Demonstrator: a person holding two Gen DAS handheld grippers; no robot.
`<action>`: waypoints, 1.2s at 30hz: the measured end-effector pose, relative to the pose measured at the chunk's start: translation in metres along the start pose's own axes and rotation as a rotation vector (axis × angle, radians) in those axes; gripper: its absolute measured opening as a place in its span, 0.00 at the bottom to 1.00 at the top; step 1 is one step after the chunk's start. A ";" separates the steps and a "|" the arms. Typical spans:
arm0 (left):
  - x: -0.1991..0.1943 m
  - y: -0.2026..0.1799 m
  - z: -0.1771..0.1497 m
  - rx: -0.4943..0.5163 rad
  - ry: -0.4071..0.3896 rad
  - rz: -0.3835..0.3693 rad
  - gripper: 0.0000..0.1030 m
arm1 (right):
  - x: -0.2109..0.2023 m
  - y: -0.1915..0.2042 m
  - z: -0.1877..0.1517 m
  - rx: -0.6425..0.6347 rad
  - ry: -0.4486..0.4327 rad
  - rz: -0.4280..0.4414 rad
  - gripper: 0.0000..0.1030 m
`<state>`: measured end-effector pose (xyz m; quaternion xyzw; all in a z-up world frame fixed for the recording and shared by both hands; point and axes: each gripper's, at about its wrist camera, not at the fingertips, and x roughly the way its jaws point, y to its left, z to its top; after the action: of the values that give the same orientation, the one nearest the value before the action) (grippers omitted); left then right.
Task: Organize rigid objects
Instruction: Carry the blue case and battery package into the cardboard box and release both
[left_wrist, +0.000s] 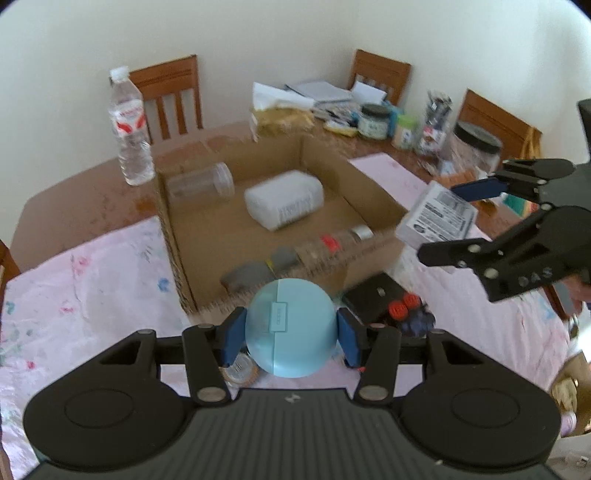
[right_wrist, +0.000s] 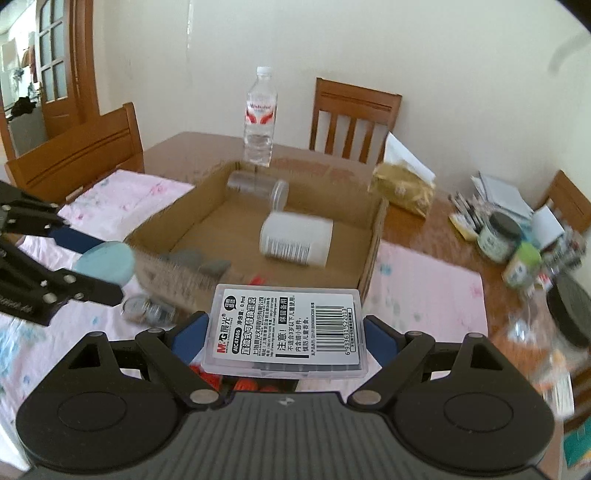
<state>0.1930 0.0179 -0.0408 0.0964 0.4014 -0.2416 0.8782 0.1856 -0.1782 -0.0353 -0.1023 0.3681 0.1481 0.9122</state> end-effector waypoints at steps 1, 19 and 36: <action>0.000 0.001 0.003 -0.005 -0.006 0.011 0.50 | 0.006 -0.003 0.005 -0.001 0.000 0.006 0.89; 0.020 0.017 0.038 -0.071 -0.022 0.150 0.50 | 0.080 -0.028 0.051 0.039 0.031 0.107 1.00; 0.094 0.041 0.084 -0.075 0.016 0.162 0.51 | 0.017 -0.038 0.024 0.144 0.029 0.001 1.00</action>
<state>0.3221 -0.0101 -0.0572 0.0974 0.4079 -0.1537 0.8947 0.2257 -0.2032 -0.0274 -0.0386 0.3910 0.1201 0.9117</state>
